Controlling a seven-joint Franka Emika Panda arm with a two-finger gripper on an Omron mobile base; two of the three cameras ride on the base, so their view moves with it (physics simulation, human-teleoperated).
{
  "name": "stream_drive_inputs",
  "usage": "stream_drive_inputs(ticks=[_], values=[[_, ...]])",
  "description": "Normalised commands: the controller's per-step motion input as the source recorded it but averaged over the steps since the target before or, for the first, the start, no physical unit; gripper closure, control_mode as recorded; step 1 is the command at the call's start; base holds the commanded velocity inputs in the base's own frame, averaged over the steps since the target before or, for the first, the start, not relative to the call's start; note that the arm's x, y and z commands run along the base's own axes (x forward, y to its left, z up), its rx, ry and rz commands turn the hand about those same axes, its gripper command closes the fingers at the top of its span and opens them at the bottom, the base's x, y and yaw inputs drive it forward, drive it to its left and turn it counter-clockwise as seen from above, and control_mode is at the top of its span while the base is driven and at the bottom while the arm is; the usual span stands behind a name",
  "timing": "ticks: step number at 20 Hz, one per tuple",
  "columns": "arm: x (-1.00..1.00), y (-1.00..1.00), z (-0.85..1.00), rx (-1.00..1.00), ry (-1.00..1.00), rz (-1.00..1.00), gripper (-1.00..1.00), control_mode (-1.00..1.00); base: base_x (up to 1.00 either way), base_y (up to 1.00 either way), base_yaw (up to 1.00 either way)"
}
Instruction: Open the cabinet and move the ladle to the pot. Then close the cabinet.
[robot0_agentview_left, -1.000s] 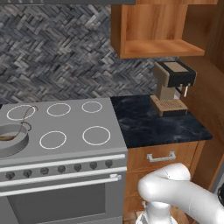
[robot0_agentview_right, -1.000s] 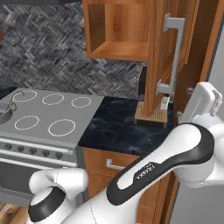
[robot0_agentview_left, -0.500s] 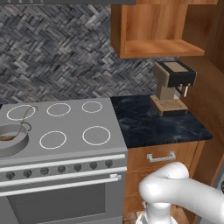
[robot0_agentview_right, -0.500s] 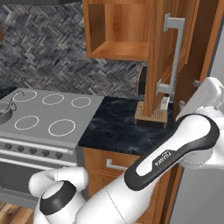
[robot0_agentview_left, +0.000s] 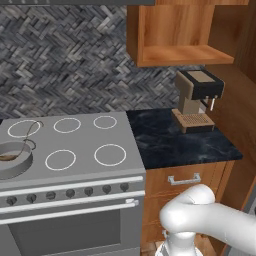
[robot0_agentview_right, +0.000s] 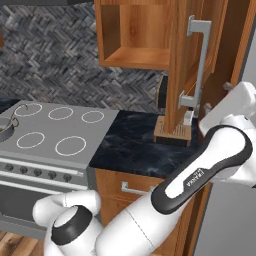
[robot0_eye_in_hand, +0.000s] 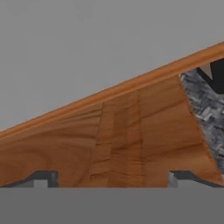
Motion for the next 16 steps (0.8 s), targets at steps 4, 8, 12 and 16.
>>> stream_drive_inputs(ticks=[4,8,12,16], values=[[0.0,0.22,0.26,0.01,-0.03,0.04,-1.0,-1.0,0.0,0.0,0.0],[0.0,0.55,0.07,0.0,0.0,0.07,-1.0,-1.0,0.0,0.0,0.0],[0.0,0.44,0.16,0.0,0.0,0.08,-1.0,-1.0,0.0,0.0,0.0],[0.0,0.52,0.21,0.0,-0.04,0.08,-1.0,-1.0,0.0,0.0,0.0]])
